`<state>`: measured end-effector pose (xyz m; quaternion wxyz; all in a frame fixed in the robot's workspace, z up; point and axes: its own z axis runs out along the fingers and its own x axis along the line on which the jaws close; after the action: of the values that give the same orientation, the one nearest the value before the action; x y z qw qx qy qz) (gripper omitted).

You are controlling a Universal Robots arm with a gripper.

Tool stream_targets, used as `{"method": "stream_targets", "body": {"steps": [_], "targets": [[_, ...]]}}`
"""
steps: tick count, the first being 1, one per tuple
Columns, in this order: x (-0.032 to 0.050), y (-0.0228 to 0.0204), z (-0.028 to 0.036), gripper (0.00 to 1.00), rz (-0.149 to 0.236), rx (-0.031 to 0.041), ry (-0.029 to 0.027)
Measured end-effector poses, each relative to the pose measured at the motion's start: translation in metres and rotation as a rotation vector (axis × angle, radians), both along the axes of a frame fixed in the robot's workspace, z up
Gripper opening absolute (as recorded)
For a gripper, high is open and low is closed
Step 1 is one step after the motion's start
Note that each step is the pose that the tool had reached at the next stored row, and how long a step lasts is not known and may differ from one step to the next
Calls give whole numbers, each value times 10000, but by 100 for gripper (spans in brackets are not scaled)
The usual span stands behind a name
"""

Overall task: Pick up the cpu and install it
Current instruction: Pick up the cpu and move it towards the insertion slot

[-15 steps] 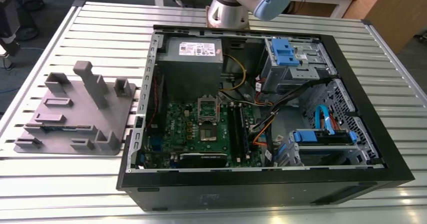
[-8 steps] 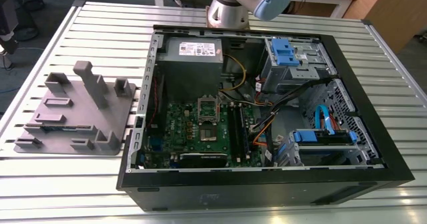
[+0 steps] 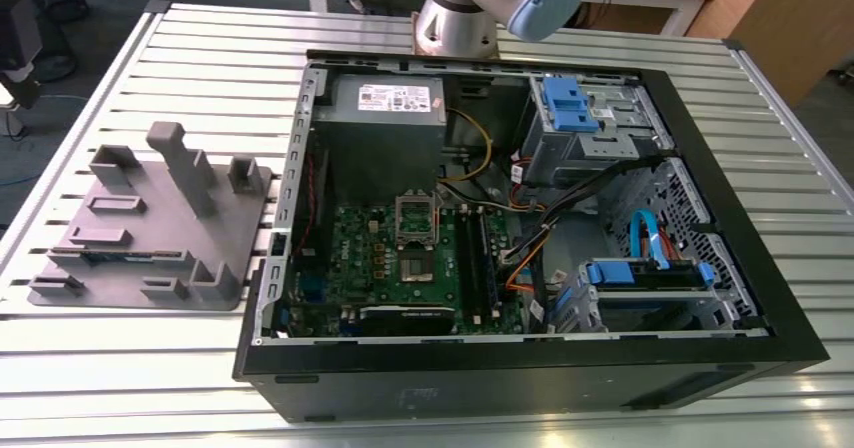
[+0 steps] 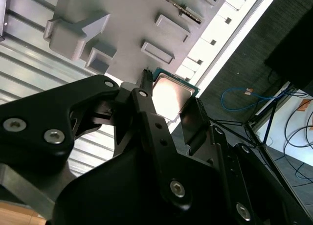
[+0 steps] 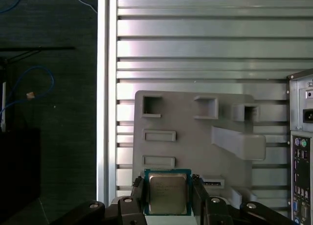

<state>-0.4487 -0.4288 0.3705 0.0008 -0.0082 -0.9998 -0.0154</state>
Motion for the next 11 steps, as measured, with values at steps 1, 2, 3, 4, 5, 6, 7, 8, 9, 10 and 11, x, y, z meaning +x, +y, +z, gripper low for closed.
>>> {"method": "stream_targets", "body": {"steps": [1, 2, 3, 4, 5, 6, 7, 8, 9, 10, 11], "targets": [[11, 0, 0, 47, 0, 1, -1], [21, 0, 0, 47, 0, 1, 0], [31, 0, 0, 47, 0, 0, 0], [43, 0, 0, 47, 0, 0, 0], [53, 0, 0, 47, -1, 0, -1], [63, 0, 0, 47, 0, 0, -1], [68, 0, 0, 47, -1, 1, -1], [69, 1, -1, 47, -1, 1, -1], [69, 0, -1, 47, -2, 1, -1], [72, 0, -1, 47, -1, 1, -1], [76, 0, 0, 47, 0, 1, -1]]}}
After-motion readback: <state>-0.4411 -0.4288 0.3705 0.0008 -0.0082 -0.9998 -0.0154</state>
